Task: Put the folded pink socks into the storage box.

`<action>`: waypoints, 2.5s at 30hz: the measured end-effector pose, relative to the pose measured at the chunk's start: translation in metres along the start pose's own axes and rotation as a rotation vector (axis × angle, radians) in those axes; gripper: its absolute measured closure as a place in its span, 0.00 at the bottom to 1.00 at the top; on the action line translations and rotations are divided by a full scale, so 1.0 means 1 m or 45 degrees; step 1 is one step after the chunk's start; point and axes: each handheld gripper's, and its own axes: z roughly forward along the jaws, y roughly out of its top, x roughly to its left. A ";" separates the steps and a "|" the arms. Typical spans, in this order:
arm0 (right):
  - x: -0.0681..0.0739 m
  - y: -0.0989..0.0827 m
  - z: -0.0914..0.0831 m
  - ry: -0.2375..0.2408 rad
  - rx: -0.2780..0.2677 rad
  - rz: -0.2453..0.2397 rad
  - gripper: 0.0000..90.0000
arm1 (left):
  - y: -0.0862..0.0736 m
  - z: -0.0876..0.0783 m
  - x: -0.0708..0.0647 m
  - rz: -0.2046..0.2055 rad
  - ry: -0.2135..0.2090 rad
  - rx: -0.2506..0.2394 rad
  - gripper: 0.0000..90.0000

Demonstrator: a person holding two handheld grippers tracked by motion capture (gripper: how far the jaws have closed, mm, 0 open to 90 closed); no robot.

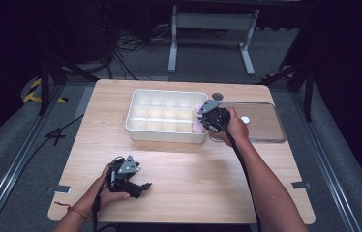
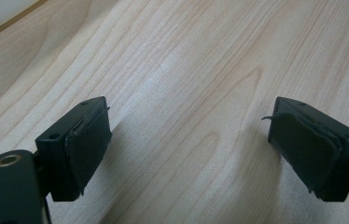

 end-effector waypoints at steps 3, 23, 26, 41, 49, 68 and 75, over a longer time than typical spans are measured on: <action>0.002 -0.002 0.002 0.015 0.005 -0.003 0.82 | 0.000 0.000 0.000 0.000 0.000 0.000 0.15; 0.008 -0.004 0.014 0.182 0.110 -0.076 0.82 | 0.000 0.000 0.000 0.000 0.000 0.000 0.15; 0.009 -0.004 0.017 0.196 0.128 -0.078 0.82 | 0.000 0.000 0.000 0.000 0.000 0.001 0.15; -0.002 0.002 0.027 0.300 0.232 -0.025 0.83 | 0.000 0.000 0.000 0.003 0.000 0.004 0.15; -0.003 0.003 0.033 0.320 0.273 -0.024 0.83 | 0.000 0.000 0.000 0.004 0.000 0.004 0.15; -0.011 0.001 0.033 0.427 0.282 0.099 0.73 | 0.000 0.000 0.000 0.002 0.001 0.007 0.14; -0.014 0.005 0.016 0.404 0.232 0.106 0.66 | 0.000 0.000 0.000 -0.001 -0.004 0.009 0.14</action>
